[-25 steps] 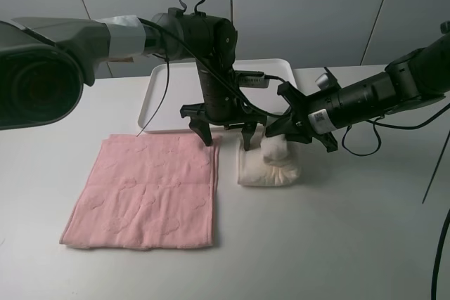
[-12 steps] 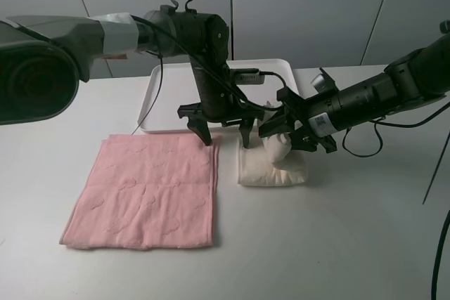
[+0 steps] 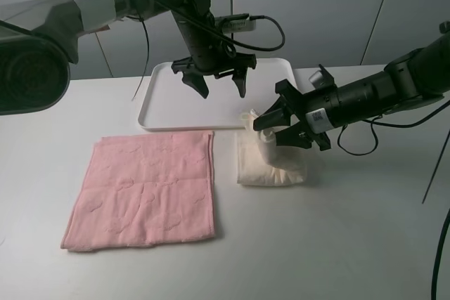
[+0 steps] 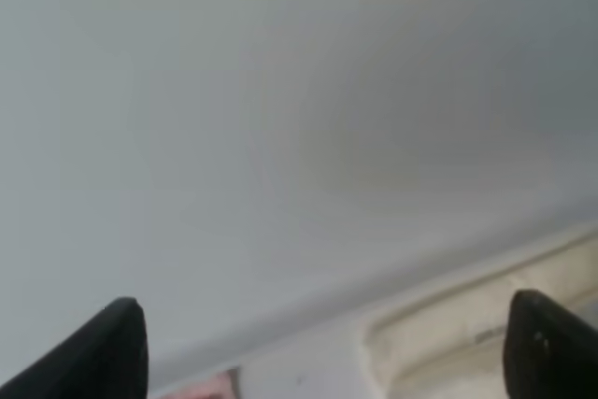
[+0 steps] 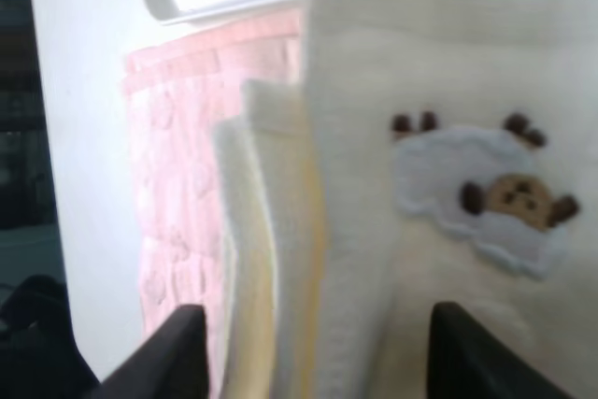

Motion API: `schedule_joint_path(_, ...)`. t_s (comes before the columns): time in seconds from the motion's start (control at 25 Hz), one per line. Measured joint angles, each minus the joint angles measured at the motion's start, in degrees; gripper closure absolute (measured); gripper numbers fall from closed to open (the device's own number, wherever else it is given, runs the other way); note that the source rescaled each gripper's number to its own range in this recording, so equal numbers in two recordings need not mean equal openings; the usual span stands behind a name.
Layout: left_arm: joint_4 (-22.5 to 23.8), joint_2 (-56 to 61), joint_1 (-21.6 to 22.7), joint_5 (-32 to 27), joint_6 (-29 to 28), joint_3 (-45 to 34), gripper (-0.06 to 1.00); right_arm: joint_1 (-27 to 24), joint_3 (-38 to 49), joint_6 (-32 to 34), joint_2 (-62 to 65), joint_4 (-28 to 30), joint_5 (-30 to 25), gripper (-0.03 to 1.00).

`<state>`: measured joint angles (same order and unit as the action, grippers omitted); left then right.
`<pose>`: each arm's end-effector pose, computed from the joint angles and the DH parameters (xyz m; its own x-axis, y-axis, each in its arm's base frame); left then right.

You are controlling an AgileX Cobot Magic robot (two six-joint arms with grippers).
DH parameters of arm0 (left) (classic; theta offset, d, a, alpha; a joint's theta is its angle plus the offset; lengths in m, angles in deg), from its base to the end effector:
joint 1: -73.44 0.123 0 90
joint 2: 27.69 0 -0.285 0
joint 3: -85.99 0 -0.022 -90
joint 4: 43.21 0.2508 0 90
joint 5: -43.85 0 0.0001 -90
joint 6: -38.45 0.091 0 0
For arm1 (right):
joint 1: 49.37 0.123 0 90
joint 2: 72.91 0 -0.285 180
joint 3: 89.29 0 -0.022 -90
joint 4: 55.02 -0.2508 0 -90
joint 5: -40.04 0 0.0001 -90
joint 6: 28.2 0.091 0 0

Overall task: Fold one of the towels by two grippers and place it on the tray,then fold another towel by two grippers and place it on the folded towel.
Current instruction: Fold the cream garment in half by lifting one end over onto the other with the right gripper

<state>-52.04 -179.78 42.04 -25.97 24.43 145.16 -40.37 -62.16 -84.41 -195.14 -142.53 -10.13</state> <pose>0.4459 -0.2875 0.1797 -0.9405 0.2335 -0.2468 0.2889 0.9318 -0.2196 0.3109 0.1200 0.1079 -0.9837 0.1680 -0.0636 0.0443 0.5699 0.8205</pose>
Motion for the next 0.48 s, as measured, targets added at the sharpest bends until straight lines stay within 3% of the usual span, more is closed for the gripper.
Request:
schedule_joint_path(0.16,-0.23,0.11,0.0,0.0,2.17,1.96,-0.04,0.0,0.0,-1.0,0.0,-0.11,-1.64,0.23)
schedule_joint_path(0.48,-0.33,2.51,0.0,0.0,7.32,1.96,-0.04,0.0,0.0,-2.04,2.77,1.38,-1.62,0.2)
